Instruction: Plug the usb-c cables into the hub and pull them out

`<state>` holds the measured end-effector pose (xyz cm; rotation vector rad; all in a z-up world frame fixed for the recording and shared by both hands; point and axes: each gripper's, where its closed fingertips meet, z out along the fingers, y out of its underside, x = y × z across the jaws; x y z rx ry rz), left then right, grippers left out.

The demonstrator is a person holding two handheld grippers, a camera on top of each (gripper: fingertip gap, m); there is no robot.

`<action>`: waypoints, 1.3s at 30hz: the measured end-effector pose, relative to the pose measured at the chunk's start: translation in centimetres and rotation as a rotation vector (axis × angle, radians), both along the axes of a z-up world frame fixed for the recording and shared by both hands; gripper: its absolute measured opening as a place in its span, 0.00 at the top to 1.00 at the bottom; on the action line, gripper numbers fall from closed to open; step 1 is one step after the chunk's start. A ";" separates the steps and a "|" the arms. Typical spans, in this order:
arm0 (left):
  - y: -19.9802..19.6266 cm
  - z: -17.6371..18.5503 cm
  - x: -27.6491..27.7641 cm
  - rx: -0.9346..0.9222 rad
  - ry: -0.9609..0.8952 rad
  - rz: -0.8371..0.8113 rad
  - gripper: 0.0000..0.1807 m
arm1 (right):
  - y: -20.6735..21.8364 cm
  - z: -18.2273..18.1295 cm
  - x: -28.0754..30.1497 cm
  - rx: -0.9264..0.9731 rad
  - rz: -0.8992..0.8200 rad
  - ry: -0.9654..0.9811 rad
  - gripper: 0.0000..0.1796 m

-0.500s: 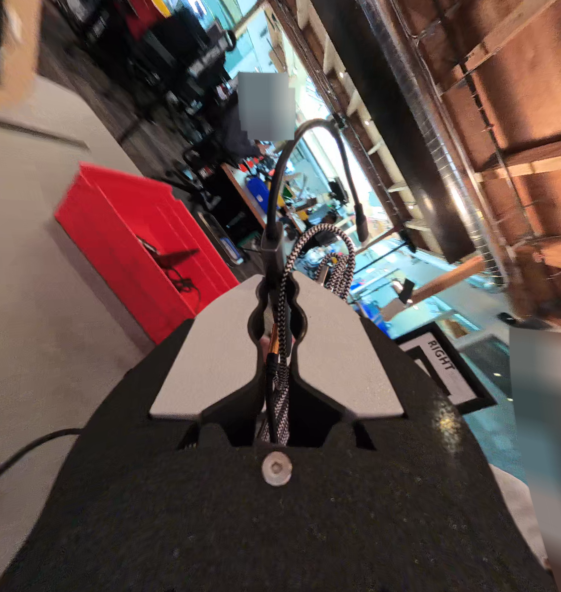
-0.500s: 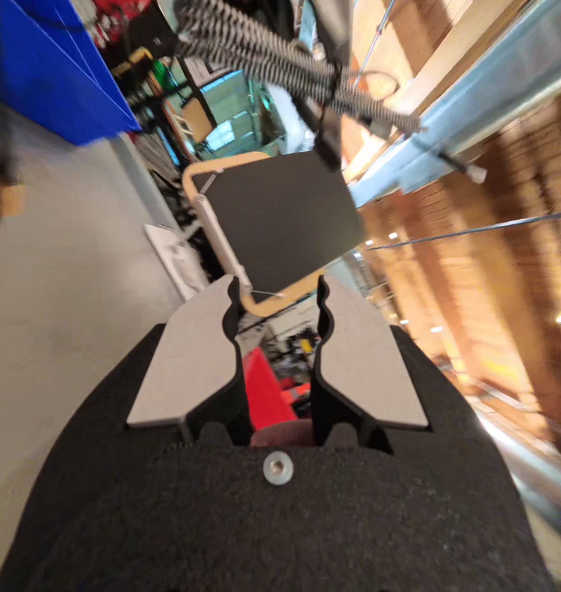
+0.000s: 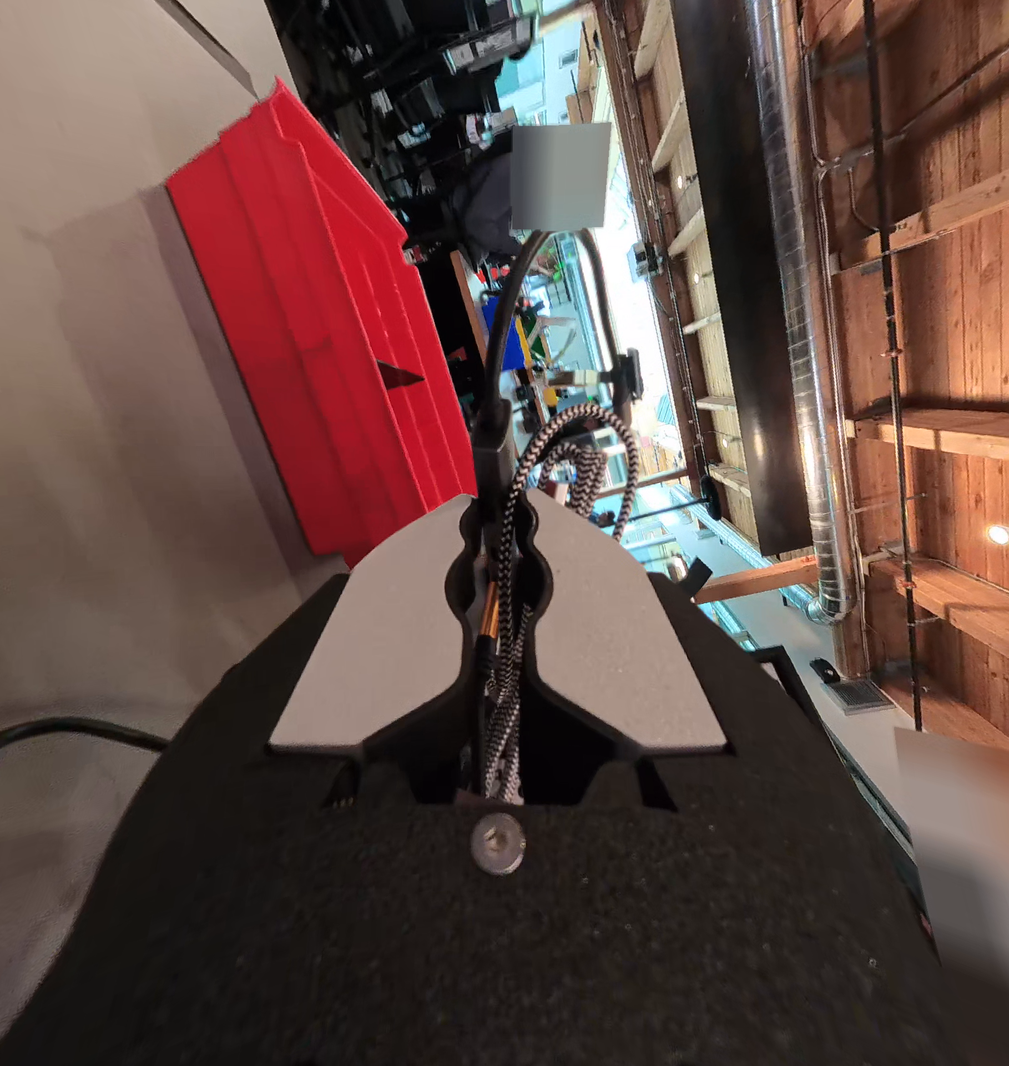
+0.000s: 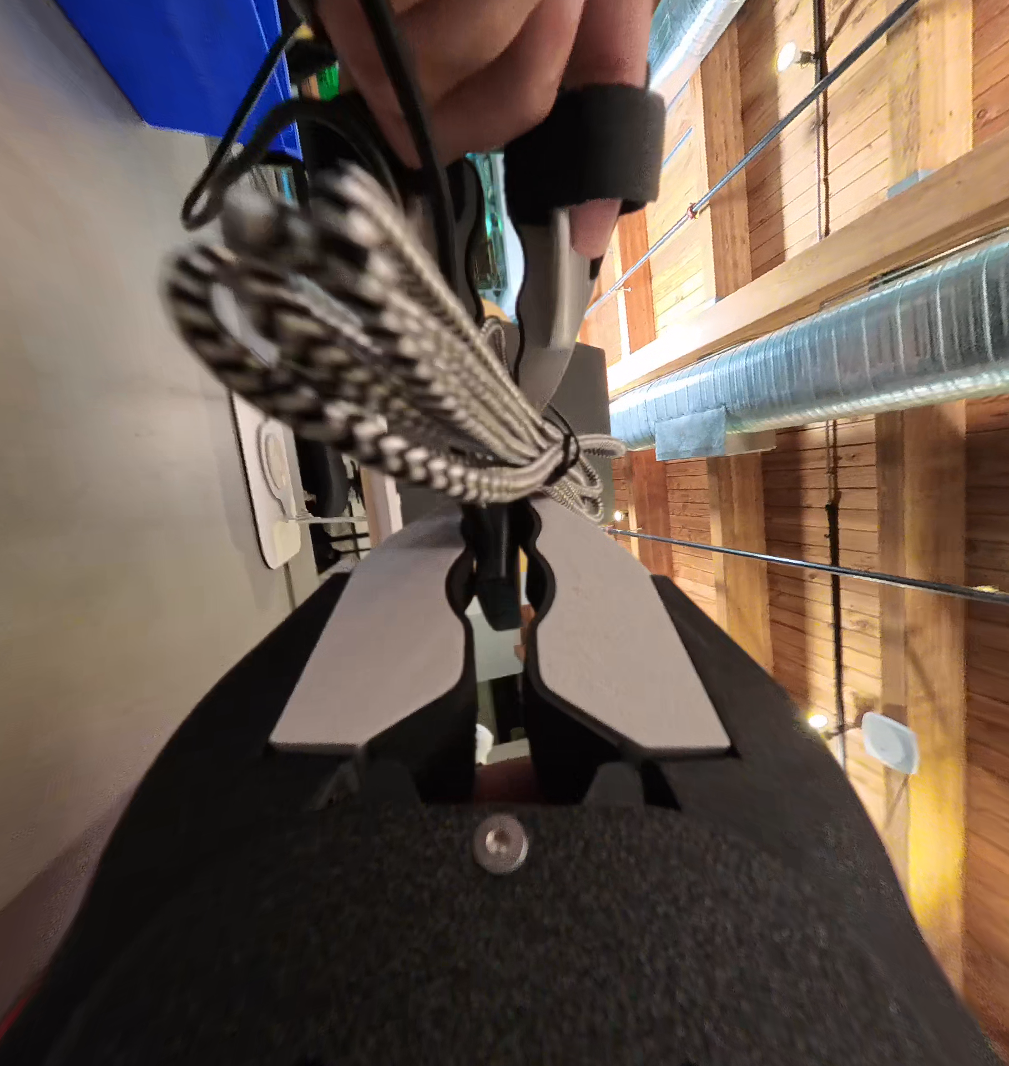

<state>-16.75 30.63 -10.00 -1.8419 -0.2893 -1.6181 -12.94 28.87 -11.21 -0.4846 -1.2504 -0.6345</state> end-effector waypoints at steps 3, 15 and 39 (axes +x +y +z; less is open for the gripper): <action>0.5 -0.3 -0.7 -0.024 -0.022 0.013 0.94 | 0.6 -0.2 -0.6 -0.032 0.012 -0.025 0.95; -2.7 -0.1 -21.6 0.316 0.813 0.090 0.72 | 0.5 -3.1 1.2 -0.306 0.023 0.096 0.95; 5.4 -6.0 -37.3 -0.177 1.530 -0.019 1.00 | 0.8 -3.6 1.6 -0.323 -0.039 0.086 0.95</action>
